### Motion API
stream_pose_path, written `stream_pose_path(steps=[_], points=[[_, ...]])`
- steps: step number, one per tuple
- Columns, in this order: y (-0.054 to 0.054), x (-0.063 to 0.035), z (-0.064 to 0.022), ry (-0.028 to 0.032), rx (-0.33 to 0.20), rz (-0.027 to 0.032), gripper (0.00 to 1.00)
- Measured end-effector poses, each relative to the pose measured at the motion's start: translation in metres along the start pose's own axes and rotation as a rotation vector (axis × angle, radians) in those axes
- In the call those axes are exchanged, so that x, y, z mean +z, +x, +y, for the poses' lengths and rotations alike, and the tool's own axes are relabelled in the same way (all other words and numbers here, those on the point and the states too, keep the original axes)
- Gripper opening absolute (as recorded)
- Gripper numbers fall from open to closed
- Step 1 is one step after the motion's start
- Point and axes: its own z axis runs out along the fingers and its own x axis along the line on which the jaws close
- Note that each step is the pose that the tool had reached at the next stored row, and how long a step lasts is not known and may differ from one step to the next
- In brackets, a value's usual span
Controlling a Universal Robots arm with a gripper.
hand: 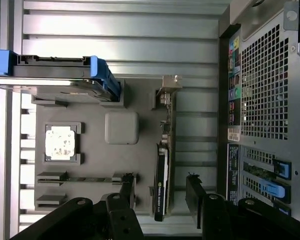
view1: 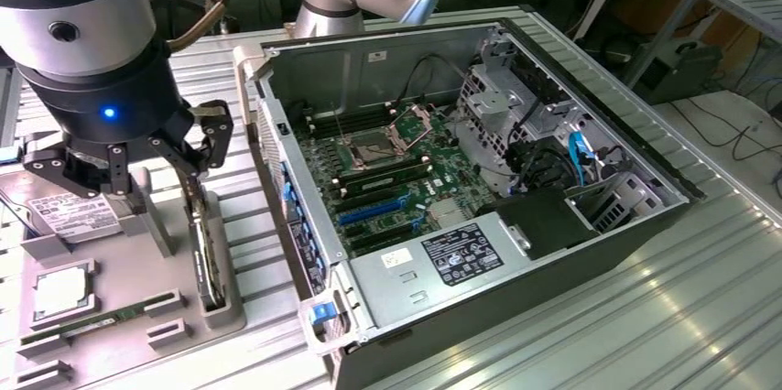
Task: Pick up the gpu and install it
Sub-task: 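Pick up the gpu and move the gpu toward the slot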
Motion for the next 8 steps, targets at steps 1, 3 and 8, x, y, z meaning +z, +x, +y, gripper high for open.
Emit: stream_pose_path(steps=[1, 3, 8], points=[[0.0000, 0.0016, -0.0001, 0.0015, 0.000, -0.0001, 0.54], [0.0001, 0.0036, -0.0003, 0.0017, 0.000, 0.0001, 0.54], [0.0002, 0.0089, -0.0006, 0.0018, 0.000, 0.0000, 0.54]])
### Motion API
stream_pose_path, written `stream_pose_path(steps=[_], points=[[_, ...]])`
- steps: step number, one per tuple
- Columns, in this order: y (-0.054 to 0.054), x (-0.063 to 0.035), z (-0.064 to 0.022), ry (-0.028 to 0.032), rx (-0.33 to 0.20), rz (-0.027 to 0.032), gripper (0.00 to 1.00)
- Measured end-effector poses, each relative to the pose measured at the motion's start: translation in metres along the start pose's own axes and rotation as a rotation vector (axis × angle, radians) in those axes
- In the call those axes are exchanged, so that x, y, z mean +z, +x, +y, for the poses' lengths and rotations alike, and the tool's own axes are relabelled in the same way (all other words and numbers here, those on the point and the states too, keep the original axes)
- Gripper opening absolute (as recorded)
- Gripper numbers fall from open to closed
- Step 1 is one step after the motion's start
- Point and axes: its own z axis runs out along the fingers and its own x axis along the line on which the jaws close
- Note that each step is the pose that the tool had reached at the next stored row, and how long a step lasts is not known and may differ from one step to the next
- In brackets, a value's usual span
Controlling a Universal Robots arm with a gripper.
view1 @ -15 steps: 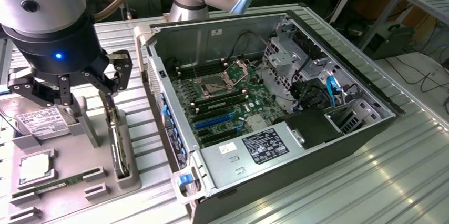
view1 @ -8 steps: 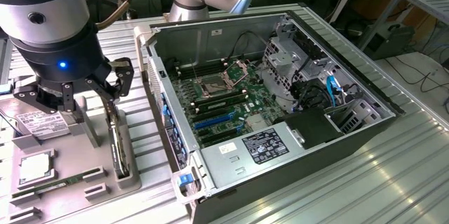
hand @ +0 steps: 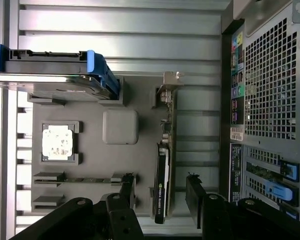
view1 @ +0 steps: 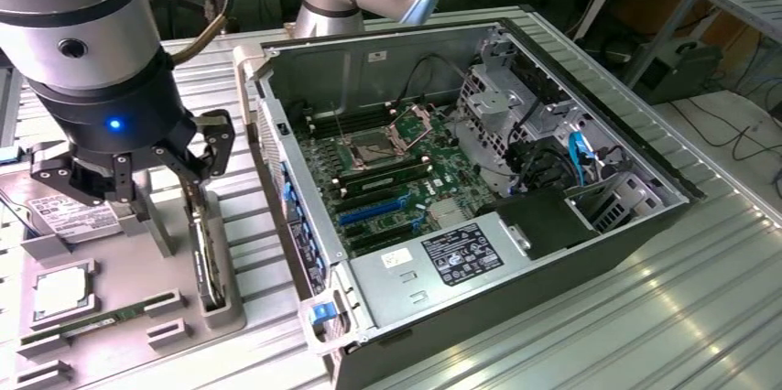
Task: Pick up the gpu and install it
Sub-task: 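Pick up the gpu and move the gpu toward the slot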
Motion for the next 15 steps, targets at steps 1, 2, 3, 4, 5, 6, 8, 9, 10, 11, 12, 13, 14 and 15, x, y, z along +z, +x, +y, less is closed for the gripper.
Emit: stream_pose_path(steps=[1, 2, 3, 4, 5, 6, 8, 9, 10, 11, 12, 13, 14, 15], points=[[0.000, 0.0011, -0.0001, 0.0000, 0.000, 0.0000, 0.54], [0.000, 0.0030, -0.0002, 0.0000, 0.000, 0.0000, 0.54], [0.000, 0.0048, -0.0003, -0.0001, 0.000, 0.0000, 0.54], [0.000, 0.0064, -0.0004, -0.0001, 0.000, -0.0001, 0.54], [0.000, 0.0078, -0.0005, -0.0001, 0.000, -0.0001, 0.54], [0.000, 0.0092, -0.0006, 0.0000, 0.000, 0.0000, 0.54], [0.000, 0.0117, -0.0008, -0.0001, 0.000, -0.0001, 0.54], [0.000, 0.0129, -0.0009, -0.0001, 0.000, -0.0001, 0.54], [0.000, 0.0140, -0.0010, 0.0000, 0.000, 0.0000, 0.54], [0.000, 0.0152, -0.0010, 0.0000, 0.000, 0.0000, 0.54], [0.000, 0.0165, -0.0011, 0.0000, 0.000, 0.0000, 0.54], [0.000, 0.0177, -0.0012, -0.0001, 0.000, -0.0001, 0.54], [0.000, 0.0188, -0.0013, -0.0001, 0.000, 0.0000, 0.54], [0.000, 0.0204, -0.0014, 0.0000, 0.000, 0.0000, 0.54]])
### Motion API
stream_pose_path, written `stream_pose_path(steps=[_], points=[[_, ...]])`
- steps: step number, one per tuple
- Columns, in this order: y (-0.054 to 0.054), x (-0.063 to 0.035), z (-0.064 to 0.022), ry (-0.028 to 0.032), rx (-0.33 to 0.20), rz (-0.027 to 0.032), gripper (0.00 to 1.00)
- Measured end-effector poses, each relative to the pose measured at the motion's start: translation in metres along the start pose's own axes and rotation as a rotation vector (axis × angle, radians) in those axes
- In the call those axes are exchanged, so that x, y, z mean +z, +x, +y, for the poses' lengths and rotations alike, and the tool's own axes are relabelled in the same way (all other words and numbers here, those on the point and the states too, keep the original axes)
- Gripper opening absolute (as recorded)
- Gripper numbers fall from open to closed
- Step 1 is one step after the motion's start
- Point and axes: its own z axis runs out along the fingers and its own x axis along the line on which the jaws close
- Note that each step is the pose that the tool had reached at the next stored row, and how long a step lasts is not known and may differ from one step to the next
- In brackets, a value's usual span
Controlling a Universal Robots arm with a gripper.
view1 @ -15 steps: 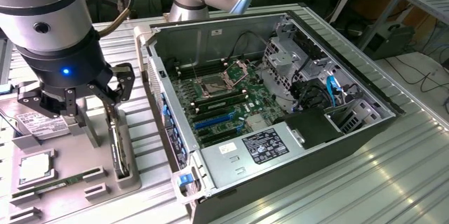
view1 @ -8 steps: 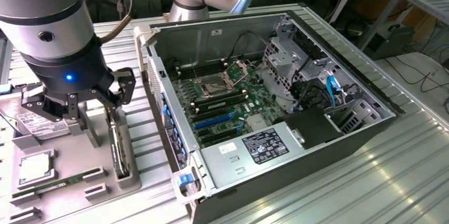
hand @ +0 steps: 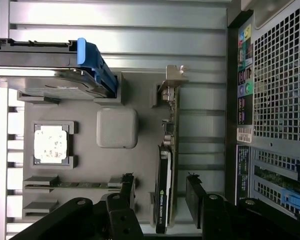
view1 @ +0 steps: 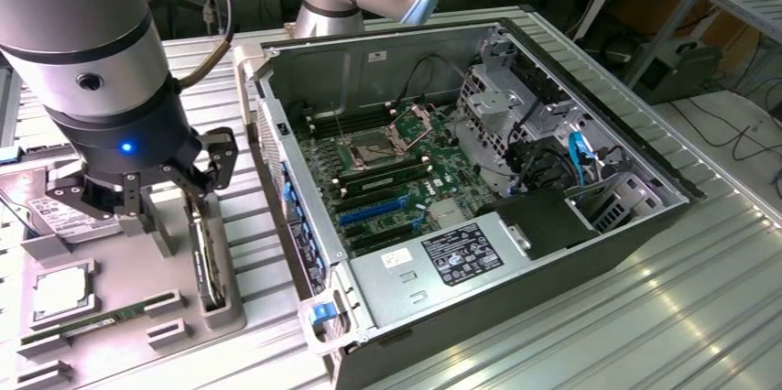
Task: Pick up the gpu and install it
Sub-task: 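Pick up the gpu and move the gpu toward the slot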
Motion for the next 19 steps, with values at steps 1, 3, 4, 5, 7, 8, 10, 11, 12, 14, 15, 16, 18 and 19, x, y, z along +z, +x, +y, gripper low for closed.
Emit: stream_pose_path(steps=[1, 3, 4, 5, 7, 8, 10, 11, 12, 14, 15, 16, 18, 19], points=[[0.000, 0.0009, 0.0001, 0.0001, 0.000, 0.0000, 0.54], [0.000, 0.0031, 0.0005, 0.0000, 0.000, -0.0001, 0.54], [0.000, 0.0038, 0.0007, 0.0000, 0.000, 0.0000, 0.54], [0.000, 0.0046, 0.0009, 0.0000, 0.000, 0.0000, 0.54], [0.000, 0.0066, 0.0009, -0.0001, 0.000, -0.0001, 0.54], [0.000, 0.0075, 0.0009, 0.0000, 0.000, 0.0000, 0.54], [0.000, 0.0092, 0.0008, -0.0001, 0.000, -0.0001, 0.54], [0.000, 0.0101, 0.0008, -0.0001, 0.000, 0.0000, 0.54], [0.000, 0.0110, 0.0007, 0.0000, 0.000, 0.0000, 0.54], [0.000, 0.0135, 0.0005, -0.0001, 0.000, -0.0001, 0.54], [0.000, 0.0146, 0.0005, 0.0000, 0.000, 0.0000, 0.54], [0.000, 0.0156, 0.0004, 0.0000, 0.000, 0.0000, 0.54], [0.000, 0.0178, 0.0003, 0.0000, 0.000, 0.0000, 0.54], [0.000, 0.0185, 0.0002, 0.0000, 0.000, 0.0000, 0.54]])
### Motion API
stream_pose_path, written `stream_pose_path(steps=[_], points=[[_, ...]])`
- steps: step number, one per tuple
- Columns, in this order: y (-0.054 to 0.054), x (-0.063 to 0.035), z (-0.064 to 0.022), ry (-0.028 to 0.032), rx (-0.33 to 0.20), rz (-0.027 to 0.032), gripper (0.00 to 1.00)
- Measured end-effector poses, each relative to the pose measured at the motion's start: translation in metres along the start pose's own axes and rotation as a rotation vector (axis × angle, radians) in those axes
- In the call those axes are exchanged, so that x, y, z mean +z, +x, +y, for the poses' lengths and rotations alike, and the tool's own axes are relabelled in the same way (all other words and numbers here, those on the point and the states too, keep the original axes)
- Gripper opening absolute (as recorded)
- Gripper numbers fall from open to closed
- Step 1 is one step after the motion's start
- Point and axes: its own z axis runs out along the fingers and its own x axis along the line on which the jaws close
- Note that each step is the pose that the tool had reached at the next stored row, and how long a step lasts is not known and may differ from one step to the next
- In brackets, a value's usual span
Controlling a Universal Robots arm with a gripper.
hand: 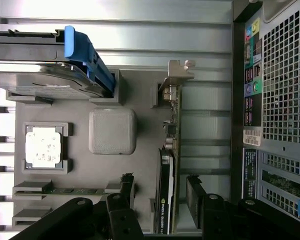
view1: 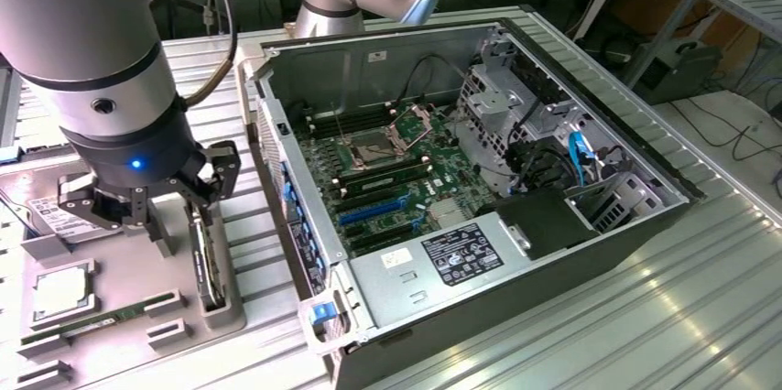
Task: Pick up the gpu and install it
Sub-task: 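Pick up the gpu and move the gpu toward the slot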
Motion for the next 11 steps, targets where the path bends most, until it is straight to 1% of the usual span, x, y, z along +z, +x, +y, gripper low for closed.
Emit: stream_pose_path(steps=[8, 9, 11], points=[[-0.001, 0.0070, -0.0005, 0.0000, 0.000, 0.0000, 0.54], [-0.001, 0.0102, -0.0007, 0.0000, 0.000, 0.0000, 0.54], [-0.001, 0.0122, -0.0008, -0.0001, 0.000, 0.0000, 0.54]])
